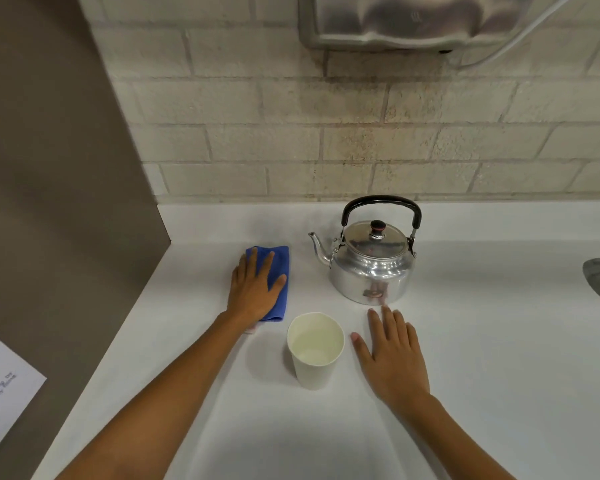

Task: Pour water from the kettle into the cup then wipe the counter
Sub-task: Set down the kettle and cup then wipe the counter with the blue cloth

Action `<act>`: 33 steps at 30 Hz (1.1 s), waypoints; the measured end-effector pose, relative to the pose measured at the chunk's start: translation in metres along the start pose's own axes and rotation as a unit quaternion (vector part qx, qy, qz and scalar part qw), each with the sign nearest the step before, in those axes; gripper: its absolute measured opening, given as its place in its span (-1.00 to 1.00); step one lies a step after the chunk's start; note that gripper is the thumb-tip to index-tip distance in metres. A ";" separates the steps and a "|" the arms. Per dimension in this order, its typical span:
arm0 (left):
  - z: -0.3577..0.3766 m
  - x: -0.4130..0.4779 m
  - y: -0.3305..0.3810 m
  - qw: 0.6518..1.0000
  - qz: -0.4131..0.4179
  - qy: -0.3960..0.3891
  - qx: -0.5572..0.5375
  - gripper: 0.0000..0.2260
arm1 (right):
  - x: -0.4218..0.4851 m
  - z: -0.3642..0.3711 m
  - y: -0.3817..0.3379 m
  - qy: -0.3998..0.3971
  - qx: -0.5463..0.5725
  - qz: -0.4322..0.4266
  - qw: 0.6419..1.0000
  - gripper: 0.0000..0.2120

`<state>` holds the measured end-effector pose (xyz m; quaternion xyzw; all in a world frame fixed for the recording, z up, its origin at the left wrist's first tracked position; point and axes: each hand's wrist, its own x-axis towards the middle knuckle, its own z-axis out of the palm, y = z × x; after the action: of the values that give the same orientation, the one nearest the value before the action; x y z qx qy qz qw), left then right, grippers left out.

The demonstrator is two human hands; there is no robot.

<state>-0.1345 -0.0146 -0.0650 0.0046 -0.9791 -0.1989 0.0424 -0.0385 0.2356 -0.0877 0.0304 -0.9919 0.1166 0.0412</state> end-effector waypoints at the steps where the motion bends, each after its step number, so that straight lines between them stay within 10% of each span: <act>1: 0.004 0.003 0.000 1.000 -0.023 -0.015 0.008 -0.42 | 0.000 0.000 0.000 0.000 -0.003 0.001 1.000 -0.39; 8: 0.023 0.014 0.009 0.994 -0.039 -0.042 0.089 -0.44 | 0.000 0.000 -0.003 -0.002 -0.010 0.005 1.000 -0.39; 19: -0.001 -0.078 -0.017 0.955 0.270 -0.121 0.025 -0.59 | -0.003 -0.003 -0.002 0.007 0.009 0.010 1.000 -0.40; 27: 0.010 -0.053 0.013 0.961 0.211 -0.094 0.151 -0.48 | -0.001 -0.003 -0.005 0.022 0.003 0.010 1.000 -0.44; 33: 0.003 -0.098 -0.015 0.950 0.290 -0.103 0.054 -0.60 | -0.002 -0.004 -0.002 0.022 0.014 0.007 1.000 -0.45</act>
<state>-0.0373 -0.0248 -0.0820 -0.2975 -0.9465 -0.1245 -0.0028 -0.0359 0.2352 -0.0833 0.0213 -0.9892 0.1313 0.0618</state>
